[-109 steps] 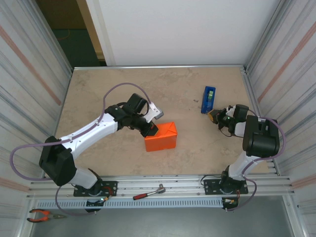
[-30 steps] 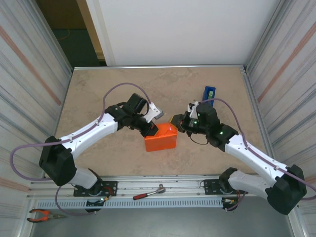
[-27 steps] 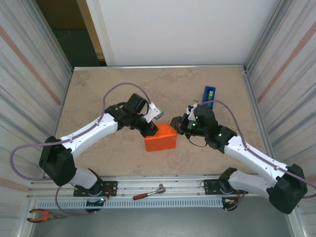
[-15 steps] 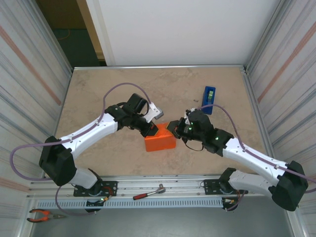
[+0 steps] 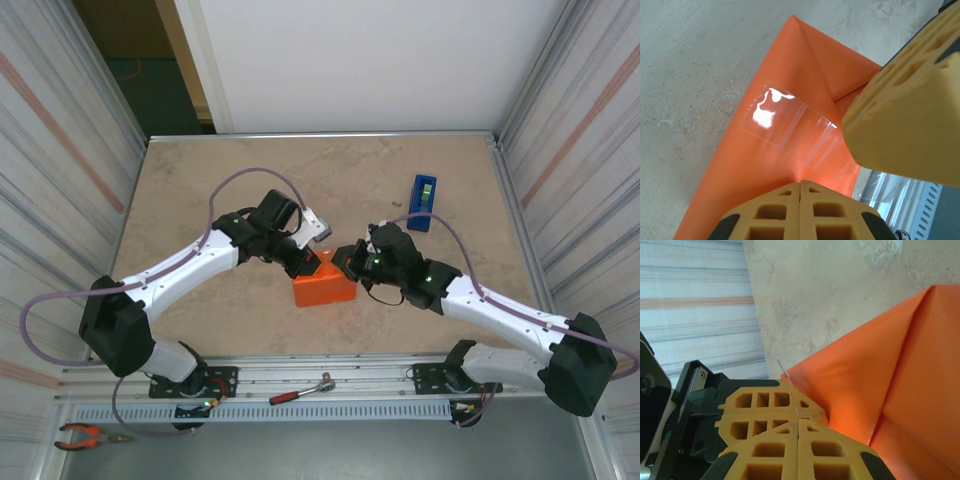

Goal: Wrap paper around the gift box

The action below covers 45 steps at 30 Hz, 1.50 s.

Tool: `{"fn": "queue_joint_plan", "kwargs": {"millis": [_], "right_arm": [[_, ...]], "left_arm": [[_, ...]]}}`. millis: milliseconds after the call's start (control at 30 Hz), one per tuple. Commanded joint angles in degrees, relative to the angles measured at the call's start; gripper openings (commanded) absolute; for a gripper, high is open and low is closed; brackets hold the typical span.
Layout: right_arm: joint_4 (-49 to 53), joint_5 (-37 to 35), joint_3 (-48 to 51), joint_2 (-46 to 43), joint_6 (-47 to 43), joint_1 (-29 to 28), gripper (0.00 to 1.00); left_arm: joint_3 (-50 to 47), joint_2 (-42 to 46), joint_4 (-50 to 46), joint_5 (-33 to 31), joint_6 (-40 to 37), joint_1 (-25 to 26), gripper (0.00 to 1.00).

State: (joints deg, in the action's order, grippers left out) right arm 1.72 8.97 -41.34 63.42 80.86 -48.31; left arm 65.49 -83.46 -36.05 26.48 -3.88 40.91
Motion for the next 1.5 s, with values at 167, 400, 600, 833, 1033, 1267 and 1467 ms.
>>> {"fn": "queue_joint_plan", "kwargs": {"millis": [167,400,600,833,1033,1267,1467], "right_arm": [[-0.7,-1.1,1.1,0.4,1.5,-0.4,0.00],[-0.2,-1.1,2.3,0.7,1.7,-0.2,0.00],[2.7,-0.6,2.0,2.3,0.6,-0.3,0.00],[11.2,-1.0,-0.4,3.5,-2.4,-0.3,0.00],[17.1,-0.9,-3.5,6.1,-5.0,-0.7,0.00],[22.6,-2.4,-6.4,8.7,-6.3,-2.0,0.00],[25.8,-3.4,-7.8,10.1,-6.6,-2.7,0.00]], "left_arm": [[-3.7,-4.8,-6.9,-2.8,-0.9,1.7,0.00],[-3.7,-4.9,-6.9,-2.9,-1.0,1.7,0.00],[-3.7,-4.9,-6.9,-2.8,-0.9,1.7,0.00],[-3.6,-4.6,-6.8,-2.5,-1.0,1.7,0.00],[-3.2,-4.3,-6.8,-1.8,-0.9,1.7,0.00],[-1.3,-3.0,-7.1,0.2,0.3,1.0,0.00],[1.8,-0.2,-8.2,2.8,2.7,-1.5,0.00]]}}
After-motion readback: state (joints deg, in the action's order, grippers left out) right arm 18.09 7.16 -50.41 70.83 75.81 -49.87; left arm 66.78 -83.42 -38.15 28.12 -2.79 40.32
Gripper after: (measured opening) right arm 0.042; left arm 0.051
